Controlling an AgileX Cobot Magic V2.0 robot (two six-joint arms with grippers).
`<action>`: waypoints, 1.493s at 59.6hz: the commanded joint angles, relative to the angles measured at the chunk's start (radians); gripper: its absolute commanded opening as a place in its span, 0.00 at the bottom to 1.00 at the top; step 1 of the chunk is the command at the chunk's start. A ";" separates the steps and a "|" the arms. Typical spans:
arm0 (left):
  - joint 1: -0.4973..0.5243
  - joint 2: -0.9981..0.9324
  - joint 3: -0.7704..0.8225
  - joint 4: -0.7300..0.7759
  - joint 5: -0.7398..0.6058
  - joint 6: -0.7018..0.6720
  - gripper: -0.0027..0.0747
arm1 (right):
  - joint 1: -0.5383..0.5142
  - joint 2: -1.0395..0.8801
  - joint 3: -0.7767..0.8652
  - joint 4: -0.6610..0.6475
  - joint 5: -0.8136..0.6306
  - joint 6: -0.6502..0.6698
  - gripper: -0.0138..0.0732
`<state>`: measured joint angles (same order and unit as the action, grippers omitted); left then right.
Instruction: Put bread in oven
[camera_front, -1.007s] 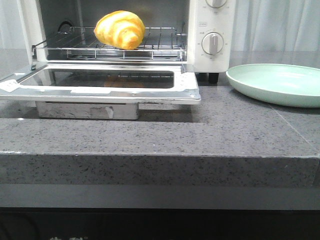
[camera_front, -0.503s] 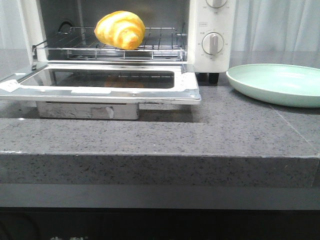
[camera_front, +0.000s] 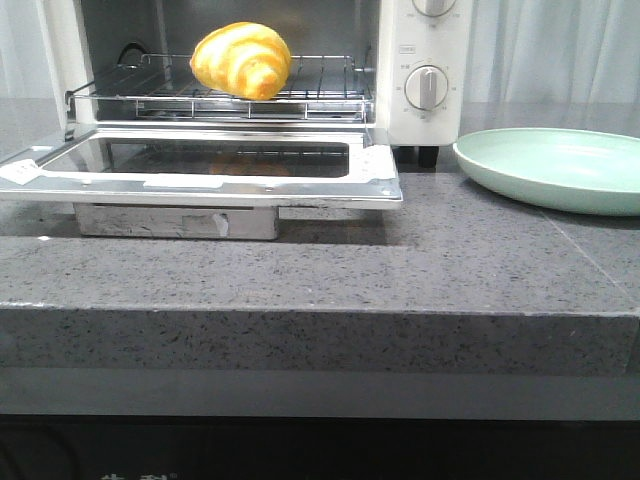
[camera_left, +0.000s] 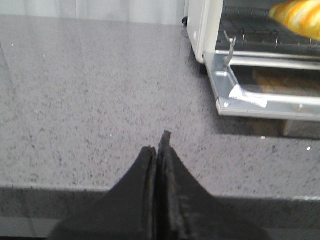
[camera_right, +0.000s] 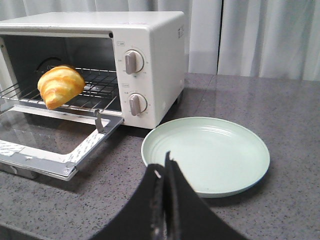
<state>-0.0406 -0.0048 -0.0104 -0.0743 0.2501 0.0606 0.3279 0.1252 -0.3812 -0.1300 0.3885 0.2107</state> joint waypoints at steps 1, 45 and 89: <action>0.003 -0.019 0.026 -0.001 -0.159 -0.003 0.01 | -0.007 0.010 -0.027 -0.014 -0.084 0.002 0.09; 0.003 -0.019 0.022 0.015 -0.114 -0.003 0.01 | -0.007 0.010 -0.027 -0.014 -0.081 0.002 0.09; 0.003 -0.017 0.022 0.015 -0.114 -0.003 0.01 | -0.293 -0.152 0.350 0.219 -0.285 -0.211 0.09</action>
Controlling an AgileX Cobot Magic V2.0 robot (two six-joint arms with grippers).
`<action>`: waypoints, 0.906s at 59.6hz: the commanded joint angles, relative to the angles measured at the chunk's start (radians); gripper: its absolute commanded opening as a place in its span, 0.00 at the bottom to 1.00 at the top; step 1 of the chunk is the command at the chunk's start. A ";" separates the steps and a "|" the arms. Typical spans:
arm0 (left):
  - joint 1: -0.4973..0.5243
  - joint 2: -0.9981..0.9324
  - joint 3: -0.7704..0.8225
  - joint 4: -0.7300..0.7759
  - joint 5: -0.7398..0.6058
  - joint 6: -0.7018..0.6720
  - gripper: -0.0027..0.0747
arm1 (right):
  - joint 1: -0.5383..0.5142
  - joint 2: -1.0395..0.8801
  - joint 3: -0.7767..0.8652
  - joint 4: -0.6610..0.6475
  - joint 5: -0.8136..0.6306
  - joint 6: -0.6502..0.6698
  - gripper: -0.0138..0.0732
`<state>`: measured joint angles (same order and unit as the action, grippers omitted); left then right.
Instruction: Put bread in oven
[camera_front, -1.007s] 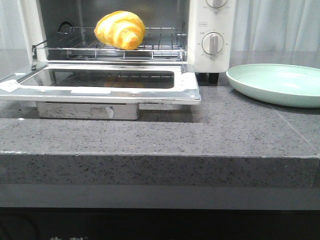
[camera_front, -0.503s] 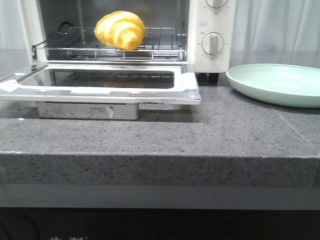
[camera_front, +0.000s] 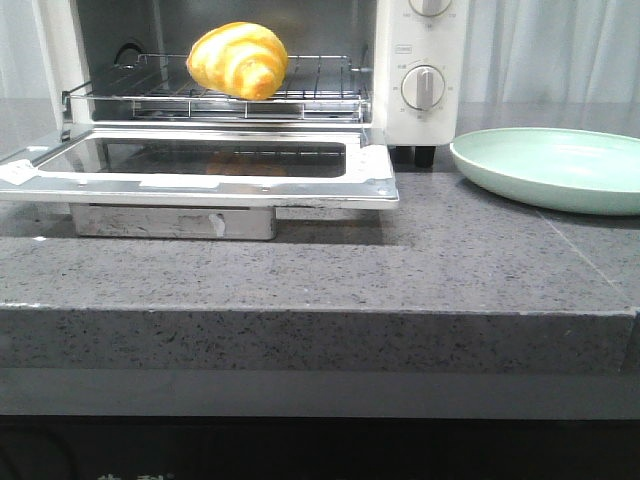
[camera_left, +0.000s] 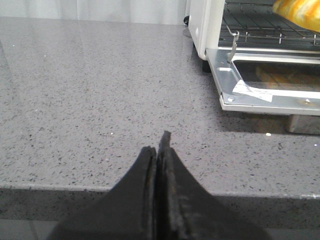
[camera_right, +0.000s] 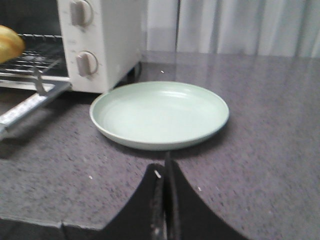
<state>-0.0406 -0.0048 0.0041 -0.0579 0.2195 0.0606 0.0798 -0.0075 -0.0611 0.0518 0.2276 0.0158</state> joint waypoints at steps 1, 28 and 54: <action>0.003 -0.017 0.007 -0.003 -0.084 -0.003 0.01 | -0.051 -0.019 0.039 0.042 -0.131 -0.016 0.09; 0.003 -0.017 0.007 -0.003 -0.084 -0.003 0.01 | -0.078 -0.019 0.082 0.068 -0.134 -0.016 0.09; 0.003 -0.017 0.007 -0.003 -0.084 -0.003 0.01 | -0.078 -0.019 0.082 0.068 -0.134 -0.016 0.09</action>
